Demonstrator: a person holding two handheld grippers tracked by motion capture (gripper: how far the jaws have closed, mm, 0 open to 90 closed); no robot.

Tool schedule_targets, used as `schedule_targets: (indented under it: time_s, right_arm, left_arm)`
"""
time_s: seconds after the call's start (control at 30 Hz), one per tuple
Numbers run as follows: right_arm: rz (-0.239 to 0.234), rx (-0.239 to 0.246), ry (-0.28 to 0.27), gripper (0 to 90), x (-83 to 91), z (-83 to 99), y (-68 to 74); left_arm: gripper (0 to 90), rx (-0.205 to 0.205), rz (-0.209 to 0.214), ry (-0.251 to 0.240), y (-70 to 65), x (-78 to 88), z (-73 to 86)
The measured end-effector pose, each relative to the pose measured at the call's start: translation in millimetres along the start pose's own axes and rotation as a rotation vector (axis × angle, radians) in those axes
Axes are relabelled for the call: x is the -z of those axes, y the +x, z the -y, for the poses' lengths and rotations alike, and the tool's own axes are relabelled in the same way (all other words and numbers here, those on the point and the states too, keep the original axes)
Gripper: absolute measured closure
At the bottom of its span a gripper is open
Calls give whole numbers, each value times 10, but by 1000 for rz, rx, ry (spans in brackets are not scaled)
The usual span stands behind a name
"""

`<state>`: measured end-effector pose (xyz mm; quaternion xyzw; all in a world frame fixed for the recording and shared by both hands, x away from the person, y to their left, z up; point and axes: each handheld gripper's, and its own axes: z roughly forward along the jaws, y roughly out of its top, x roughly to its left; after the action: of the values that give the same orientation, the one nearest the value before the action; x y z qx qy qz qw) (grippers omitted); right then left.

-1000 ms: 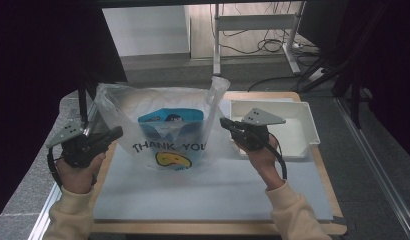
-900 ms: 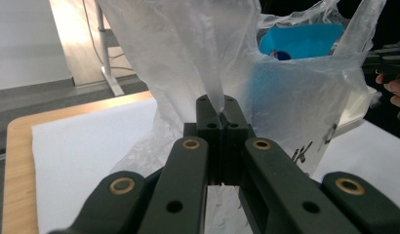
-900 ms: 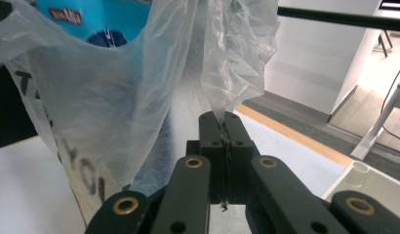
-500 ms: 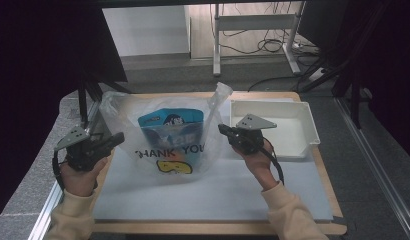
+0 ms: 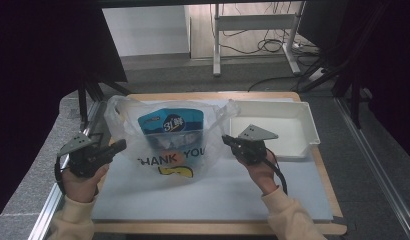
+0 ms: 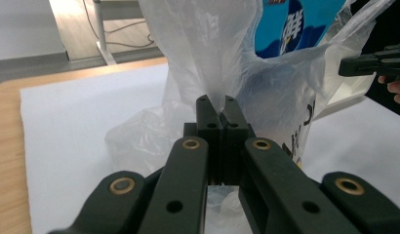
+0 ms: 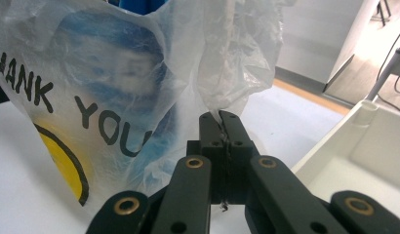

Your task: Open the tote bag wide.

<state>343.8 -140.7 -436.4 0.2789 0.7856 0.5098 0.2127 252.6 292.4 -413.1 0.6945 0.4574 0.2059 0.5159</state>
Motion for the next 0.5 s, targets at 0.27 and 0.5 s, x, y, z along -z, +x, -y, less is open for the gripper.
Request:
schedule_targets:
  time_s: [0.27, 0.5]
  right_arm:
    - [-10, -8, 34, 888, -55, 129, 39]
    - [-5, -29, 48, 887, -20, 234, 22]
  left_arm:
    - [900, 28, -3, 38, 52, -37, 158]
    - [900, 48, -2, 55, 80, -54, 255]
